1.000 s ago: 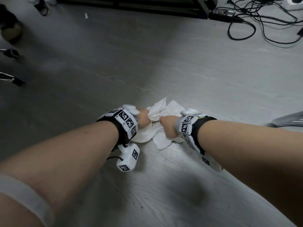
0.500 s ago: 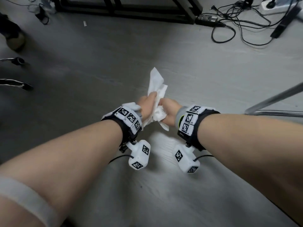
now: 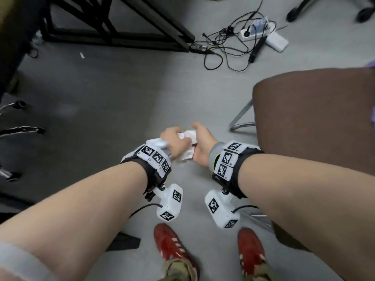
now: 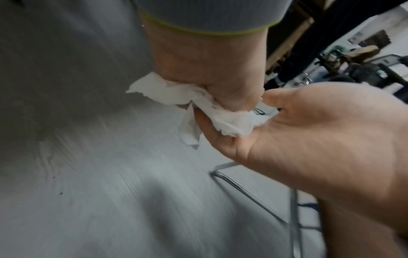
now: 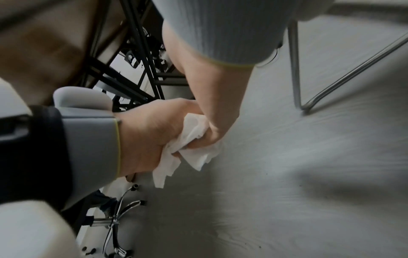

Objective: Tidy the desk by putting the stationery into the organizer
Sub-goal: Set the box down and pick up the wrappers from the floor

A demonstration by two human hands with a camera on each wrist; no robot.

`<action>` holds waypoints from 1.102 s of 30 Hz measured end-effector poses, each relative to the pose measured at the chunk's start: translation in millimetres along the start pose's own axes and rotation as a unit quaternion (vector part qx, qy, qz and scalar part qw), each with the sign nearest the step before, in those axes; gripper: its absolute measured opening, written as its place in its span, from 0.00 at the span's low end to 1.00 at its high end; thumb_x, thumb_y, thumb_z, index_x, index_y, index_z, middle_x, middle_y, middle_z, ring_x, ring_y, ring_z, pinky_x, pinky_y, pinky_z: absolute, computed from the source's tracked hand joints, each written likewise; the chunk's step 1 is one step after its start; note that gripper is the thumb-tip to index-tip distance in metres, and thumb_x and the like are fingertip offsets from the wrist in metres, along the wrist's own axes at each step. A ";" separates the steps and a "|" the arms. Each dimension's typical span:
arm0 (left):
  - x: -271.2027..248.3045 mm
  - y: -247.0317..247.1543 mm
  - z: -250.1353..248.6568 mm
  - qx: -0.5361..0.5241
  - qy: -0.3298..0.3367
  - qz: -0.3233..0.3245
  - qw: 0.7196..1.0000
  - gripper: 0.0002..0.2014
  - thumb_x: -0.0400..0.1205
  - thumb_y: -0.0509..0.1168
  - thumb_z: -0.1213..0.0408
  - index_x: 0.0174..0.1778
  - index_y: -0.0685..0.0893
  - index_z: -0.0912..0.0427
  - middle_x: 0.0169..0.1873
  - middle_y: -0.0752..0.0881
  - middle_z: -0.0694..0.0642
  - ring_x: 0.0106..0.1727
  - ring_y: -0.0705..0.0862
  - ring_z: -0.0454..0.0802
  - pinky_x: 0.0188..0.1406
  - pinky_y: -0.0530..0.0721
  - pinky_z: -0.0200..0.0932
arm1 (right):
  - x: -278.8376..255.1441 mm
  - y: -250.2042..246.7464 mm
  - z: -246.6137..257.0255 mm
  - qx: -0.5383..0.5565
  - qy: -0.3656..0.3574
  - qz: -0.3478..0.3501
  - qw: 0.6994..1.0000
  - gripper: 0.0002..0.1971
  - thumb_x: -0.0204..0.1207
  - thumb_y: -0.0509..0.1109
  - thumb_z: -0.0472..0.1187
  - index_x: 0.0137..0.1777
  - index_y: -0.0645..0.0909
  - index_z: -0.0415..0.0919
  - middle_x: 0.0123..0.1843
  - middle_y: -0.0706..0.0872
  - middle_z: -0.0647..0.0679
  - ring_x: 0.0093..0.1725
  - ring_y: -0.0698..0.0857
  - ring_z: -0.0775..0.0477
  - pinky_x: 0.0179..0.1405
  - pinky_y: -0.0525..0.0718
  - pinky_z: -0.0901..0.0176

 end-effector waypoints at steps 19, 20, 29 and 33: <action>-262.2 16.2 -189.2 0.064 0.371 0.218 0.900 0.32 0.66 0.60 0.59 0.67 0.72 0.66 0.58 0.72 0.60 0.60 0.74 0.58 0.58 0.78 0.57 | -301.0 -119.8 -17.1 0.223 -0.106 -0.067 0.967 0.16 0.88 0.52 0.45 0.46 0.80 0.45 0.38 0.87 0.48 0.34 0.87 0.51 0.25 0.81 0.64; -275.8 18.5 -191.4 0.105 0.397 0.219 0.885 0.33 0.65 0.60 0.59 0.68 0.73 0.66 0.59 0.73 0.61 0.61 0.73 0.58 0.59 0.75 0.56 | -313.3 -123.8 -26.6 0.228 -0.120 -0.081 0.963 0.15 0.88 0.52 0.46 0.48 0.80 0.45 0.42 0.87 0.47 0.37 0.87 0.51 0.28 0.81 0.64; -479.2 147.2 -197.3 0.326 0.550 0.383 0.666 0.31 0.73 0.61 0.56 0.72 0.69 0.63 0.64 0.74 0.61 0.61 0.79 0.60 0.58 0.76 0.55 | -459.6 -241.1 -208.8 0.403 -0.169 -0.247 0.865 0.09 0.84 0.59 0.39 0.56 0.80 0.43 0.54 0.88 0.39 0.47 0.87 0.43 0.41 0.84 0.53; -588.0 231.1 -147.7 0.399 0.603 0.417 0.551 0.28 0.80 0.63 0.58 0.75 0.65 0.63 0.65 0.76 0.62 0.62 0.81 0.64 0.60 0.78 0.59 | -513.9 -289.0 -345.7 0.459 -0.170 -0.292 0.822 0.10 0.85 0.58 0.36 0.46 0.79 0.43 0.40 0.85 0.43 0.37 0.85 0.46 0.32 0.85 0.58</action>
Point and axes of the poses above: each hand's wrist, its own x-axis towards the middle knuckle, its own y-axis out of the palm, z = x × y, the point moved 3 cm from there along x, towards the middle knuckle
